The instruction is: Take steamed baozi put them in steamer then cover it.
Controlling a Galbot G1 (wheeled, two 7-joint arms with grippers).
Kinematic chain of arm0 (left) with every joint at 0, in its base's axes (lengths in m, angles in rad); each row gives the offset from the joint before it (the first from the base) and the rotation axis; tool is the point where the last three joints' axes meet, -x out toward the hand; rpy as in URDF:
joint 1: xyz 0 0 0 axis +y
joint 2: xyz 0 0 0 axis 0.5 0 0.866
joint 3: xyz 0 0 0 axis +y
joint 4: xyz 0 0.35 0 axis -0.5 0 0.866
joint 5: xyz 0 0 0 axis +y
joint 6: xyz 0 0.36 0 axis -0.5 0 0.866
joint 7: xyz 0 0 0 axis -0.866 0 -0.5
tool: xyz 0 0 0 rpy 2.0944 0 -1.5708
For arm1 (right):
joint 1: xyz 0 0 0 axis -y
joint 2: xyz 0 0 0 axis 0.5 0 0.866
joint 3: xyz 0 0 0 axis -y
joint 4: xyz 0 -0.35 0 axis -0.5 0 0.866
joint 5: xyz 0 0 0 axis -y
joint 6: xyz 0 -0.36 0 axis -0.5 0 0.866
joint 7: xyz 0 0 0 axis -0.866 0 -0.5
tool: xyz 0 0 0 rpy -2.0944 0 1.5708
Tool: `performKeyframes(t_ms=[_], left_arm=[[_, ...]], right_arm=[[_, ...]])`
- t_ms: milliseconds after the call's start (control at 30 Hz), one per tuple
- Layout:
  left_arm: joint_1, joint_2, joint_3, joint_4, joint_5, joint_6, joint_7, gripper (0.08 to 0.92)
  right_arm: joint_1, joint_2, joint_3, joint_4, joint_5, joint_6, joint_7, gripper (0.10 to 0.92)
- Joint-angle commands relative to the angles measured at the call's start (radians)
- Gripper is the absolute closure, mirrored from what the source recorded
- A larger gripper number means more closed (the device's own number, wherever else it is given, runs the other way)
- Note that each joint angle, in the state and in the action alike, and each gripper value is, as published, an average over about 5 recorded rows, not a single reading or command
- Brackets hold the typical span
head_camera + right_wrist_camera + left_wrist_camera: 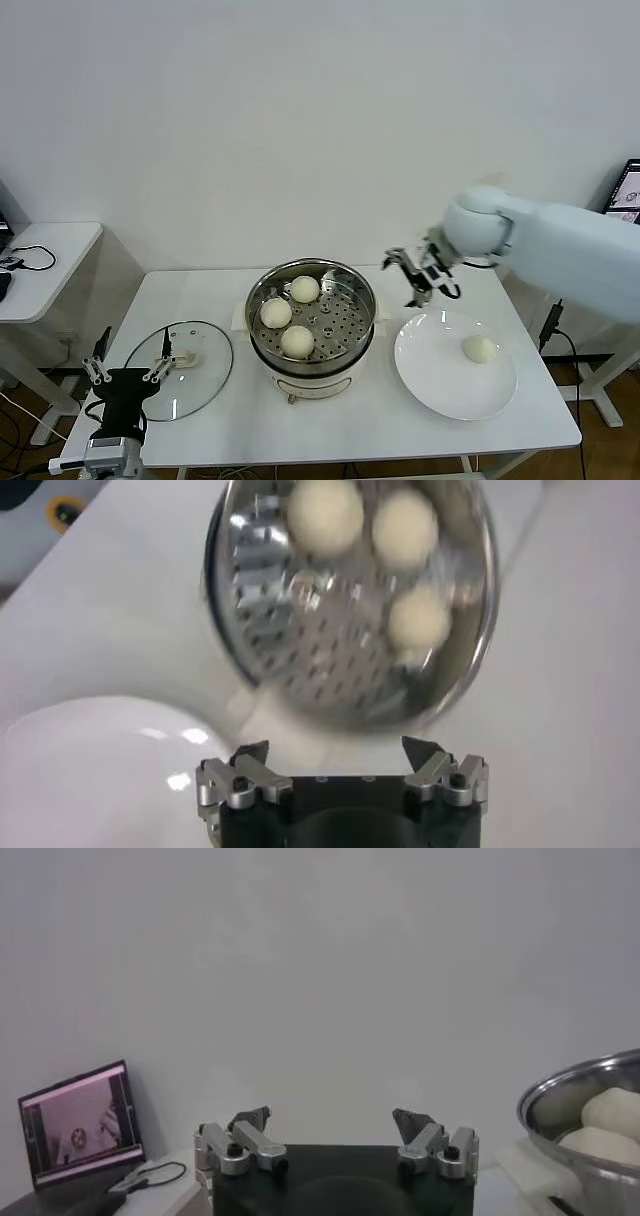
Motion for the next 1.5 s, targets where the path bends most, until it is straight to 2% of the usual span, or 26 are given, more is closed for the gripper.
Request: performKeyframes(t_ms=[33,300,533,867,1300,1500], left_arm=[[0.001,0.006,0.001,0.000,0.000,0.001,0.002,0.177],[0.004,0.009,-0.002,0.004,0.001,0.003,0.004,0.177],[0.011,0.005,-0.006,0.003,0.002,0.003,0.004,0.177],[0.021,-0.004,-0.013,0.005,0.006,0.003,0.003,0.177],[0.019,-0.009,-0.017,0.016,0.008,0.002,0.002,0.177],[0.017,-0.011,-0.017,0.020,0.009,0.002,0.002,0.177]], right_arm=[[-0.374,-0.230,0.281,-0.032,-0.101,-0.082,-0.034,0.203],[-0.556,-0.212,0.412,-0.146,-0.199,-0.017,-0.076,0.203],[-0.631,-0.132,0.497,-0.289,-0.267,0.011,-0.067,0.203],[-0.677,-0.019,0.539,-0.406,-0.324,0.043,-0.044,0.203],[-0.679,0.078,0.543,-0.483,-0.360,0.064,-0.024,0.206],[-0.678,0.079,0.543,-0.486,-0.371,0.060,-0.026,0.246]])
